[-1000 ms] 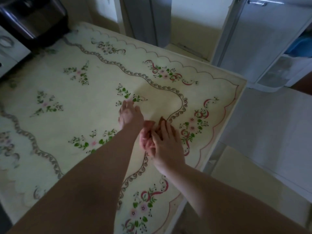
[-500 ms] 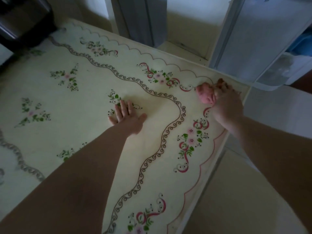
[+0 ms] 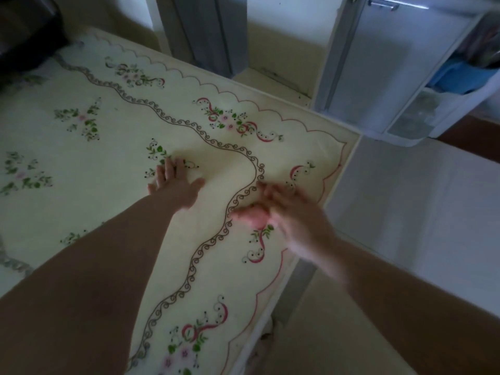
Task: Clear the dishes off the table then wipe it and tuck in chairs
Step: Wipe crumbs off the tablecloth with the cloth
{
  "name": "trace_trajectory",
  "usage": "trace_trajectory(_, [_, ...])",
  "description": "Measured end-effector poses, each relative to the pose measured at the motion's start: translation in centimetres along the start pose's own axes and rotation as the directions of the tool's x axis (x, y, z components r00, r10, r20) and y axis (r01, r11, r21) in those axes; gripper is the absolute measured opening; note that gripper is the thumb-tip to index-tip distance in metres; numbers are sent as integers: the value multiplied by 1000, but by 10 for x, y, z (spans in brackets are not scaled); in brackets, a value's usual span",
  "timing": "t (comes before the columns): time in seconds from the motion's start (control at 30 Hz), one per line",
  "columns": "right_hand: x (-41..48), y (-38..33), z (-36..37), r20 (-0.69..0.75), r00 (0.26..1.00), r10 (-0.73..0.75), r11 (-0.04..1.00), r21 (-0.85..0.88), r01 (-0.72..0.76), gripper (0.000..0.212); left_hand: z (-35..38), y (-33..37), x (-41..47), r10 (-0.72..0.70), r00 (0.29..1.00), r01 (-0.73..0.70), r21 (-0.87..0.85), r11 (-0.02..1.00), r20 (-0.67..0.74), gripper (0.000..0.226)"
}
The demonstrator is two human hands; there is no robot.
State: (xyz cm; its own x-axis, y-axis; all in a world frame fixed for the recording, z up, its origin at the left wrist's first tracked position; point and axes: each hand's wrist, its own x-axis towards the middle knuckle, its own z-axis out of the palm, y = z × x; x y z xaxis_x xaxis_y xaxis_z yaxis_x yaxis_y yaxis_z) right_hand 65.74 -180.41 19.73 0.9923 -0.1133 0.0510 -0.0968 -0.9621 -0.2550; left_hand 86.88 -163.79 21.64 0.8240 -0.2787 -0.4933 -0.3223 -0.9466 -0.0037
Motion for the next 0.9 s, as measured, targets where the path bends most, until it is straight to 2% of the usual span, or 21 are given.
trace_trajectory(0.1, [22,69,-23,-153,950,271,962,55,-266,62,4,-9,-16,65,998,-65,17,998,1,79])
trace_trajectory(0.17, [32,112,-27,-115,889,443,897,73,-437,55,7,-29,-24,96,995,-96,41,995,-1,84])
trace_trajectory(0.27, [58,105,-19,-90,831,549,833,135,-536,47,6,-72,-29,-56,998,56,-1,998,-23,94])
trace_trajectory(0.33, [82,49,-8,-155,885,438,898,126,-422,38,2,-100,-30,-192,981,191,-55,980,-24,90])
trace_trajectory(0.4, [96,-28,8,-209,957,199,977,117,-178,29,-4,-117,-29,-271,963,268,-99,958,-9,83])
trace_trajectory(0.43, [98,-69,16,-187,979,80,991,121,-58,27,-6,-122,-27,-288,958,283,-129,950,-14,80])
trace_trajectory(0.5, [99,-126,35,-41,994,-103,981,162,109,33,-10,-127,-21,-289,957,277,-201,940,-36,76])
trace_trajectory(0.53, [103,-136,42,4,987,-160,970,186,157,35,-11,-129,-17,-285,958,267,-233,935,-45,74])
trace_trajectory(0.6, [116,-119,43,-1,975,-224,930,297,214,32,-13,-129,-10,-268,963,250,-250,935,-39,71])
trace_trajectory(0.63, [123,-104,35,-11,979,-204,908,371,194,29,-13,-129,-8,-252,968,240,-221,945,-24,71])
trace_trajectory(0.7, [145,-63,22,-127,987,-94,923,360,134,23,-11,-129,-3,-207,978,207,-148,967,18,71])
trace_trajectory(0.77, [168,-25,11,-155,979,130,938,339,-71,22,-7,-128,-1,-154,986,159,-91,983,57,72])
trace_trajectory(0.83, [190,-6,15,-65,932,357,924,173,-342,19,-2,-128,1,-127,989,131,-47,990,76,73])
trace_trajectory(0.9, [202,-17,27,-118,898,425,903,125,-411,24,-5,-128,3,-120,988,124,-40,991,100,76])
